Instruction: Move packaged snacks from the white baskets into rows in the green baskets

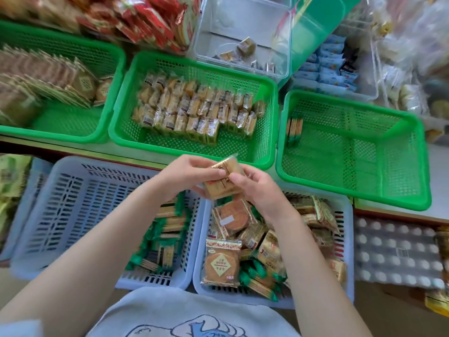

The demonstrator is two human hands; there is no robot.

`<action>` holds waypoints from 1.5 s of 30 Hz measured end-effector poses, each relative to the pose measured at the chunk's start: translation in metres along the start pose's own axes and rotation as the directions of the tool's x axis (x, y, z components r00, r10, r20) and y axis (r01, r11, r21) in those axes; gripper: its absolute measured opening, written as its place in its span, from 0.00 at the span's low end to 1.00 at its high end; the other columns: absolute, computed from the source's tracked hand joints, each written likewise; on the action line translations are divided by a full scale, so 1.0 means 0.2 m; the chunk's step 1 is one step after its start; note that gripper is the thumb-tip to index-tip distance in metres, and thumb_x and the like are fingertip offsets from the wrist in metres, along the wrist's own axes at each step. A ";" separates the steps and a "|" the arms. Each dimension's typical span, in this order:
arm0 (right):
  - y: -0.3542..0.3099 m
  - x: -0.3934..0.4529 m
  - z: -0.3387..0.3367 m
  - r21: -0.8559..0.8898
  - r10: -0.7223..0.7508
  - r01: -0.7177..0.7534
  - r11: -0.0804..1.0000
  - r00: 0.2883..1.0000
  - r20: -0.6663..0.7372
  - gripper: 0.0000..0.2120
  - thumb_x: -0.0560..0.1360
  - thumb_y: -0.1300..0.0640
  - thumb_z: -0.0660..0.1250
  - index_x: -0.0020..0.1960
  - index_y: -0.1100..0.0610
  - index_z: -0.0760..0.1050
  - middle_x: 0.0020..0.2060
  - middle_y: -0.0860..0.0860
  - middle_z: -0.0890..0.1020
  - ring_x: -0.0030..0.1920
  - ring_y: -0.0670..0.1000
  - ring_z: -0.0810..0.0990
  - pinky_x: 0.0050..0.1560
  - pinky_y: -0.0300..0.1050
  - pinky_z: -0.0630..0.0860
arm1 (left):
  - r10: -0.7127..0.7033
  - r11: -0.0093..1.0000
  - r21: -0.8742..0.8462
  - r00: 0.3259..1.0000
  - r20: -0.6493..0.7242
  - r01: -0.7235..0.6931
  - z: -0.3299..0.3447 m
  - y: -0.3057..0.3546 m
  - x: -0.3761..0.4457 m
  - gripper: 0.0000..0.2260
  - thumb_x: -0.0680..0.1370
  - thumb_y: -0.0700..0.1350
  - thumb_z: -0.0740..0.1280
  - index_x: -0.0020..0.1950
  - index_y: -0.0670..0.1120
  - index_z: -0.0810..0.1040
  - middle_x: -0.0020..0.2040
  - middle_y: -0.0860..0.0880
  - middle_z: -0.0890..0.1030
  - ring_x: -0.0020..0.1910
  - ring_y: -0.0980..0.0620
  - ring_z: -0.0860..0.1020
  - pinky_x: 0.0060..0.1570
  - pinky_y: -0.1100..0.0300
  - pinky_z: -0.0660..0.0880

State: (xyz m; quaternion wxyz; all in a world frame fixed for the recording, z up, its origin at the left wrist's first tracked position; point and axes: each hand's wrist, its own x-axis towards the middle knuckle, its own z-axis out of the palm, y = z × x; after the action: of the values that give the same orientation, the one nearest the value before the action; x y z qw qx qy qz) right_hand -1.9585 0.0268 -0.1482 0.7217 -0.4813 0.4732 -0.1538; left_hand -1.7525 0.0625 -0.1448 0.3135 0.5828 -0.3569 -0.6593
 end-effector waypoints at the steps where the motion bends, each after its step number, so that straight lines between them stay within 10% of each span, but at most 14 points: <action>1: -0.04 0.03 0.00 0.003 0.005 -0.005 1.000 1.000 -0.021 0.18 0.79 0.54 0.69 0.66 0.57 0.75 0.58 0.59 0.83 0.57 0.60 0.83 0.56 0.56 0.81 | 0.022 1.000 0.021 0.999 -0.040 -0.022 -0.02 0.02 0.02 0.12 0.73 0.48 0.76 0.56 0.49 0.84 0.46 0.48 0.87 0.43 0.53 0.85 0.38 0.58 0.82; 9: -0.24 0.34 -0.01 -0.059 0.091 -0.108 0.992 0.968 -0.232 0.20 0.79 0.47 0.68 0.65 0.55 0.69 0.52 0.58 0.84 0.41 0.55 0.84 0.37 0.47 0.81 | 0.244 0.961 0.193 0.938 -0.245 -0.199 -0.16 0.04 0.28 0.15 0.78 0.53 0.72 0.64 0.52 0.81 0.60 0.51 0.82 0.57 0.53 0.81 0.59 0.55 0.78; 13: -0.24 0.56 -0.06 -0.335 0.108 -0.304 0.892 0.862 -0.496 0.24 0.76 0.41 0.69 0.63 0.54 0.68 0.54 0.52 0.80 0.44 0.52 0.85 0.37 0.46 0.82 | 0.247 0.692 0.721 0.929 -0.276 0.031 -0.29 -0.11 0.41 0.22 0.81 0.61 0.62 0.69 0.51 0.77 0.69 0.49 0.76 0.69 0.49 0.73 0.74 0.45 0.61; 18: -0.19 0.80 -0.02 -0.543 0.081 -0.483 0.687 0.794 -0.603 0.29 0.74 0.41 0.69 0.66 0.60 0.69 0.52 0.51 0.80 0.44 0.54 0.82 0.40 0.50 0.82 | 0.206 0.406 0.908 0.957 -0.203 0.105 -0.35 -0.27 0.44 0.28 0.81 0.67 0.52 0.56 0.51 0.84 0.49 0.52 0.85 0.52 0.52 0.80 0.64 0.51 0.64; 24: -0.09 0.96 0.11 -0.451 0.129 -0.446 0.773 0.807 -0.576 0.44 0.79 0.41 0.66 0.80 0.64 0.48 0.79 0.61 0.57 0.68 0.60 0.73 0.55 0.50 0.73 | 0.212 0.373 0.923 0.960 -0.183 0.094 -0.34 -0.27 0.46 0.26 0.81 0.67 0.51 0.55 0.53 0.83 0.49 0.54 0.83 0.51 0.52 0.79 0.61 0.50 0.63; 33: -0.06 1.05 0.05 0.028 0.414 -0.439 0.898 0.822 -0.390 0.39 0.79 0.42 0.67 0.81 0.56 0.54 0.78 0.55 0.61 0.53 0.55 0.80 0.51 0.49 0.84 | 0.248 0.326 0.941 0.952 -0.179 0.091 -0.33 -0.29 0.45 0.26 0.81 0.66 0.48 0.53 0.54 0.81 0.49 0.55 0.83 0.52 0.51 0.78 0.60 0.50 0.61; 45: -0.19 0.69 -0.02 -0.236 0.208 -0.318 0.918 0.895 -0.395 0.29 0.81 0.50 0.65 0.76 0.61 0.61 0.57 0.59 0.80 0.50 0.53 0.84 0.50 0.47 0.83 | 0.253 0.339 0.937 0.951 -0.178 0.085 -0.31 -0.26 0.43 0.25 0.83 0.64 0.49 0.54 0.51 0.80 0.49 0.53 0.82 0.52 0.49 0.77 0.61 0.49 0.62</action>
State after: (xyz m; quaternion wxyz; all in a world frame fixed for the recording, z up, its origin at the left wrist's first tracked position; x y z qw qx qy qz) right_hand -1.8824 -0.0874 -0.1904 0.5566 -0.4774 0.6766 -0.0676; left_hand -1.7006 0.0139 -0.2396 0.0057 0.7274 -0.6487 -0.2237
